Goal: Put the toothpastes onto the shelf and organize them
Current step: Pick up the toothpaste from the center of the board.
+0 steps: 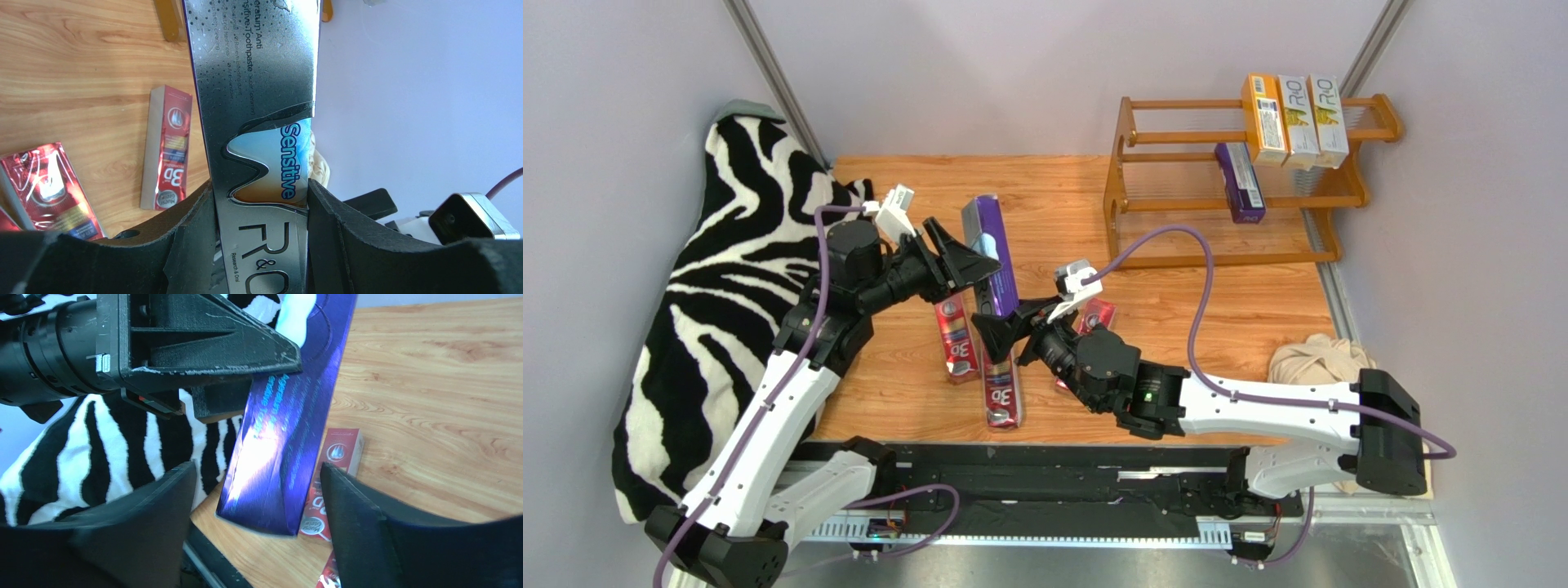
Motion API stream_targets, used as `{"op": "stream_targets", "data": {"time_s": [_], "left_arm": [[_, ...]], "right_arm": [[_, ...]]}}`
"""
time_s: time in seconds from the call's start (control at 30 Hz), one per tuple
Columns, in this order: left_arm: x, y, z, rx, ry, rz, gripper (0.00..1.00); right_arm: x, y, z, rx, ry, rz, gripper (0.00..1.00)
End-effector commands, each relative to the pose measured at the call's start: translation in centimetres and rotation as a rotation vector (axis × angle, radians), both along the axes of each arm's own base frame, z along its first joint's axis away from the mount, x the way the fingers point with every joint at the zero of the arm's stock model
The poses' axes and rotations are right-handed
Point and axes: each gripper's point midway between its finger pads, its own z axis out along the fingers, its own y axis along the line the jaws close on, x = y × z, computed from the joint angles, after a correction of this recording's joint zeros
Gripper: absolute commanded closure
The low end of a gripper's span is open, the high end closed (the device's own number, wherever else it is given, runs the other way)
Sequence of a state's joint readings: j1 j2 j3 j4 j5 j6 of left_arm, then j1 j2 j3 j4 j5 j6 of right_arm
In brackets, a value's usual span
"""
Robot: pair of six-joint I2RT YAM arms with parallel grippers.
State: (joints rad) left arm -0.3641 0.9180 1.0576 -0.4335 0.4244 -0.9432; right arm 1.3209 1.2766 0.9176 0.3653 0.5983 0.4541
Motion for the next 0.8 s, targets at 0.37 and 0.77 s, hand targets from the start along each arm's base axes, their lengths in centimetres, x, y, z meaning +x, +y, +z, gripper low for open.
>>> {"op": "stream_targets", "data": {"time_s": [0.37, 0.77], "left_arm": [[-1.3, 0.0, 2.8, -0.060, -0.089, -0.034, 0.52], [-2.1, 3.4, 1.3, 0.189, -0.254, 0.038, 0.09]], "right_arm": [[2.0, -1.1, 1.4, 0.015, 0.000, -0.121, 0.71], [2.3, -4.4, 0.1, 0.060, 0.117, -0.047, 0.75]]}}
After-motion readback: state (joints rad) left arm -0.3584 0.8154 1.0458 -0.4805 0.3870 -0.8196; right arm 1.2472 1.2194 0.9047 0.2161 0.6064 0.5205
